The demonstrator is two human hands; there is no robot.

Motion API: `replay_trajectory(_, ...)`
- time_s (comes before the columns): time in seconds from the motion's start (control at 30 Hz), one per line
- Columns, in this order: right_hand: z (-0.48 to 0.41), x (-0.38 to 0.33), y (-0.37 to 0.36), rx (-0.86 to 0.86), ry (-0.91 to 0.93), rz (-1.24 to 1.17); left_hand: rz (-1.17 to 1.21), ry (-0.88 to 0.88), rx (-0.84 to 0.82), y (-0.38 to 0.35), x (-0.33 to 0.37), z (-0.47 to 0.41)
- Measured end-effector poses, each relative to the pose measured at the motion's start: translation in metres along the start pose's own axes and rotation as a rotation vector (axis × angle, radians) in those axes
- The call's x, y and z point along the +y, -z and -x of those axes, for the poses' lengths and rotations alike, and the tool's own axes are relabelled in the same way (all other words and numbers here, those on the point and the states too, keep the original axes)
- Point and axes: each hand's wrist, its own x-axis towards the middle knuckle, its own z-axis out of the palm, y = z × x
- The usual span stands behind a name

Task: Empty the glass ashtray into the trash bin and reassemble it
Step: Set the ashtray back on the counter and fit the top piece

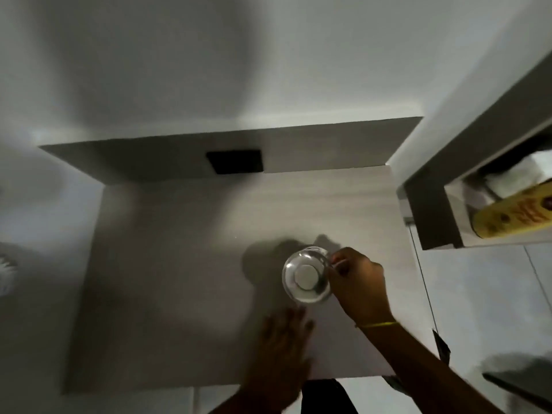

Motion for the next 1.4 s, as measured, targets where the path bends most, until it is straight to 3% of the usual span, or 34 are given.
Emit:
replay_trajectory(0.1, -0.018, -0.028, -0.035, -0.065, -0.003, 0.003, 0.012, 0.177, 0.172, 0.010, -0.058, 0.036)
replay_trajectory(0.37, -0.041, -0.066, -0.090, -0.206, 0.058, 0.138, 0.043, 0.513, 0.196, 0.028, -0.146, 0.029)
replay_trajectory(0.8, -0.044, -0.063, -0.095, -0.199, 0.139, 0.214, -0.054, 0.496, 0.251, 0.024, -0.162, 0.009)
replay_trajectory(1.0, -0.035, -0.033, -0.067, -0.037, 0.222, 0.294, -0.054, 0.487, 0.288, 0.020, -0.164, 0.009)
replay_trajectory(1.13, -0.014, -0.012, -0.066, -0.124, 0.179, 0.566, -0.052, 0.485, 0.292, 0.020, -0.165, 0.009)
replay_trajectory(1.4, -0.006, -0.018, -0.074, -0.156, 0.213, 0.615, -0.064, 0.488, 0.283, 0.019, -0.164, 0.009)
